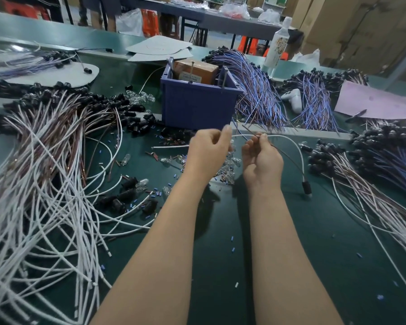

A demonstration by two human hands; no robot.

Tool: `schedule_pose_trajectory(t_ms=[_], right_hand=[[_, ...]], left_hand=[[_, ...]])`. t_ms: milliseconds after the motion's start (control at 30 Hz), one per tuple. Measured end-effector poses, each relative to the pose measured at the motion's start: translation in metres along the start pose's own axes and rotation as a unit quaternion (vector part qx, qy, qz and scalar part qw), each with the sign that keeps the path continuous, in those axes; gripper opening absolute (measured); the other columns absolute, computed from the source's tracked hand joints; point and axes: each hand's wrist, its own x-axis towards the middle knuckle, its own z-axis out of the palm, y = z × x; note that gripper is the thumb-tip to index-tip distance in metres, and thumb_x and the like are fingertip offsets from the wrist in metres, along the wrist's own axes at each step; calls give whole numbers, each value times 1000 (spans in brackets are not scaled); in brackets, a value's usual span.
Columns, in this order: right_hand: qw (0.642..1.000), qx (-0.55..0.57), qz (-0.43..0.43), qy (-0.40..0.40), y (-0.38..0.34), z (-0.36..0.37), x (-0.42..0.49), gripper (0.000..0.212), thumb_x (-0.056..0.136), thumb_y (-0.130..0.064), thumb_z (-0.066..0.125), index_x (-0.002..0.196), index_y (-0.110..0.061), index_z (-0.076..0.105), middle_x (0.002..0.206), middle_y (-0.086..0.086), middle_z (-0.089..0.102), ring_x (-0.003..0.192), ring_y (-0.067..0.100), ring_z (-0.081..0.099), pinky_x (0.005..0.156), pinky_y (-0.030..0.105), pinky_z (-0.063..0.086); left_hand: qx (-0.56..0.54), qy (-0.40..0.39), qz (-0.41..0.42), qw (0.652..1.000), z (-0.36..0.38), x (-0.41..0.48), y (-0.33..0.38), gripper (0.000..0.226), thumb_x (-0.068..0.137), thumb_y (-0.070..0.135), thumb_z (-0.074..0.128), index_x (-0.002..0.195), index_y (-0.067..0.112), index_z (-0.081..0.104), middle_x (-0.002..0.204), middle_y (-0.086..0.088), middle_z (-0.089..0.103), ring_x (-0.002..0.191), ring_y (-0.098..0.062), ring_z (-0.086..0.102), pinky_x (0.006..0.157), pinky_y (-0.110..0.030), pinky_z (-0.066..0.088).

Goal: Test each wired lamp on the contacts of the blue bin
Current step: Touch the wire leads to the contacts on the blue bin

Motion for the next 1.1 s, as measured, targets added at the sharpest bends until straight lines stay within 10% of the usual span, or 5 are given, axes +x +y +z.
schedule_pose_trajectory(t_ms=[100,367,533,867,1100], right_hand=[[1000,-4,5,4,-1,1,-1,25,100,-11,46,77,-7,55,54,-1,57,46,5,54,47,16,49],[989,-141,37,-1,0,-3,-2,27,99,-11,46,76,-6,57,65,3,61,52,9,57,47,16,50],[960,-278,28,3,-4,-5,-4,27,98,-16,50,76,-2,59,64,7,65,45,8,61,47,16,52],[986,-110,-18,122,-13,-11,2,32,89,3,60,117,4,45,64,11,61,37,7,58,42,18,50],[949,-272,-158,19,-6,-4,0,10,97,-6,48,90,-10,53,82,8,66,61,7,66,58,16,52]], left_hand=[[-67,-79,-133,986,-1,1,-1,46,99,41,42,69,14,63,41,6,54,34,-4,40,46,-20,35],[-405,131,-208,881,-20,12,-2,24,104,22,32,91,17,52,83,4,66,53,-3,52,50,-16,48],[-343,183,-152,909,-21,13,-7,29,104,16,32,88,15,56,62,6,57,42,1,43,49,-15,40],[-218,204,-113,948,-15,10,-14,27,103,15,34,89,18,57,60,5,53,49,-4,43,53,-19,35],[-176,208,-100,957,-14,10,-15,21,103,17,35,99,15,56,61,5,53,54,-8,45,60,-23,38]])
